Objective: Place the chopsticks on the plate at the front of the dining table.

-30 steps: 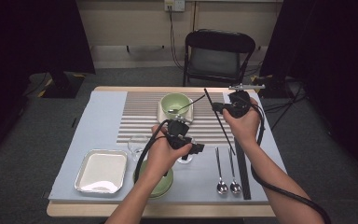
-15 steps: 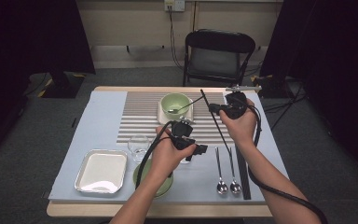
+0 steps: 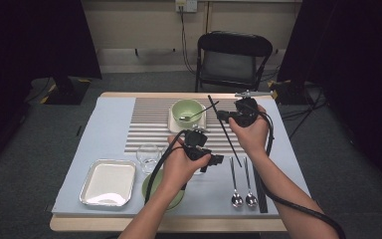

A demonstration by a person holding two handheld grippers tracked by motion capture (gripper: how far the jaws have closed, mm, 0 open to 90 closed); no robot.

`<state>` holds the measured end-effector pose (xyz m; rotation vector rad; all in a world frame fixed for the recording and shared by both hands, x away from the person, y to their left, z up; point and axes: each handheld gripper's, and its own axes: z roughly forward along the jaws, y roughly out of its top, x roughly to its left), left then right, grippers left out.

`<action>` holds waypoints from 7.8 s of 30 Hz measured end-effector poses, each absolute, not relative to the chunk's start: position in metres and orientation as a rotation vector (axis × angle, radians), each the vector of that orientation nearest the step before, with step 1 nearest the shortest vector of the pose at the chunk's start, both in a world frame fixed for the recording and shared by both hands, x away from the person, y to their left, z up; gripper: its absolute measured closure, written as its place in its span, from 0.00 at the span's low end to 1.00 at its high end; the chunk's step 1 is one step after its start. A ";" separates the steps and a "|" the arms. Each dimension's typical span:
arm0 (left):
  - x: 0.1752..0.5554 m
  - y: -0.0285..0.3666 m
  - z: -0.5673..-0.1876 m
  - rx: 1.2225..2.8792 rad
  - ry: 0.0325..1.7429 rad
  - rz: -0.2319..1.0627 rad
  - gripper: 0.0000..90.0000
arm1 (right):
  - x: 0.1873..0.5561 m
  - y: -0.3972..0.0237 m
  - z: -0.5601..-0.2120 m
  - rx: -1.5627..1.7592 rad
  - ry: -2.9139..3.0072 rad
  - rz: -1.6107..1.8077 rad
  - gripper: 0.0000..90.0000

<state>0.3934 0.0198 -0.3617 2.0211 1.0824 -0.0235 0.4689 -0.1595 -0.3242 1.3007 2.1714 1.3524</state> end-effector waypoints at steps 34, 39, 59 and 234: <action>0.395 0.024 -0.369 1.982 1.079 -0.058 0.64 | 0.467 -0.134 -0.320 1.284 2.208 1.393 0.96; 0.395 0.024 -0.369 1.977 1.082 -0.057 0.65 | 0.467 -0.130 -0.318 1.283 2.211 1.398 0.96; 0.396 0.025 -0.374 1.910 1.124 -0.089 0.70 | 0.466 -0.117 -0.318 1.276 2.223 1.419 0.96; 0.414 0.106 -0.356 1.868 1.459 -0.031 0.97 | 0.458 -0.239 -0.404 1.243 2.277 1.277 0.20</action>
